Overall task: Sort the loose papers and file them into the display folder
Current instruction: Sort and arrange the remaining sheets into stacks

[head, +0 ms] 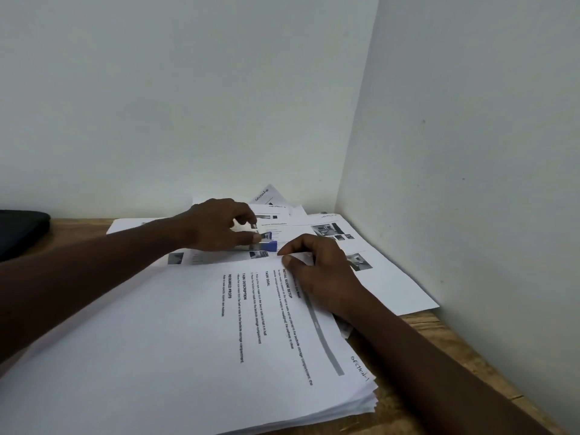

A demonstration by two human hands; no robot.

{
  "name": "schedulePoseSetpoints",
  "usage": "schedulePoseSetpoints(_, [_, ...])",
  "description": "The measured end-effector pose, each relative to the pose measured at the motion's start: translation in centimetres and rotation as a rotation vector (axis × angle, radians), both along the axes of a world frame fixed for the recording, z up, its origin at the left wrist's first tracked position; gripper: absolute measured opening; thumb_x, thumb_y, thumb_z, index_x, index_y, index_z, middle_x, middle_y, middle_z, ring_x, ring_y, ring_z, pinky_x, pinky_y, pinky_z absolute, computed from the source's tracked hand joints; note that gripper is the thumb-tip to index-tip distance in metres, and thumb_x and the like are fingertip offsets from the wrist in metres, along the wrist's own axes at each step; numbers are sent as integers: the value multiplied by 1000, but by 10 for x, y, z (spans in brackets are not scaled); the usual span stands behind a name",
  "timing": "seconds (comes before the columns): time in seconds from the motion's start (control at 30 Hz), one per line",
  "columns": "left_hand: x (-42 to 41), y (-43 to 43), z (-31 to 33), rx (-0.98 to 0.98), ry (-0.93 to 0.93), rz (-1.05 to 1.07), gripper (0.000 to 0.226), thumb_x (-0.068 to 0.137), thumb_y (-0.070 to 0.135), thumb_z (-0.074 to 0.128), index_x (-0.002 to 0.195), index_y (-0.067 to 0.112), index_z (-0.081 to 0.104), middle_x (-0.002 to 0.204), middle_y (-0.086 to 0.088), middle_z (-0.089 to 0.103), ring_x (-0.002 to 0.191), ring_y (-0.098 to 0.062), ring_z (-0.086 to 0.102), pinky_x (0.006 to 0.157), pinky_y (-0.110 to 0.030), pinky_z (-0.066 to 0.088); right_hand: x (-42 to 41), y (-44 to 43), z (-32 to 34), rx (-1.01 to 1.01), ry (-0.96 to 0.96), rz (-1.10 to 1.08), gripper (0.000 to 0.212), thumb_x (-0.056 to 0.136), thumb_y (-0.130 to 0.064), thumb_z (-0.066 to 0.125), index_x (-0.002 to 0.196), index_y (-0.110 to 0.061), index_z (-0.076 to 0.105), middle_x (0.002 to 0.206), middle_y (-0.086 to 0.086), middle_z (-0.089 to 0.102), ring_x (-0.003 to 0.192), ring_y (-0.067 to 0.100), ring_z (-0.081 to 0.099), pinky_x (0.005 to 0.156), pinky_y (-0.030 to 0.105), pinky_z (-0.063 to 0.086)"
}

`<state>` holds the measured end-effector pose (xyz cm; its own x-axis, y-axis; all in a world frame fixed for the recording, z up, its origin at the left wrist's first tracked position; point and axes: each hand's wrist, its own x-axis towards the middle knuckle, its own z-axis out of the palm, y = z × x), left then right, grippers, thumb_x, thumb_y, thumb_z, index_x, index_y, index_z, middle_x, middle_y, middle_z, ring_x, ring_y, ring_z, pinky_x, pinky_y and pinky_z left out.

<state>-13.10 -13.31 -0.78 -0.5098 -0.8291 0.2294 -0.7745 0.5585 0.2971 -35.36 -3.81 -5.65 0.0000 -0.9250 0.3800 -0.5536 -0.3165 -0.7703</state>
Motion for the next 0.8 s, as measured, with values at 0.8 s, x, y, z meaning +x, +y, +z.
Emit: schedulePoseSetpoints(0.8, [249,201,130,-310,385,658,24,91,31,76,114,23,76,82,2,64,103,-32,67,78,-24,44,181,80,50,-355,-352,117,33,105,-44,48,136,-34,45,98,-9,66,87,-2,65,74,22,47])
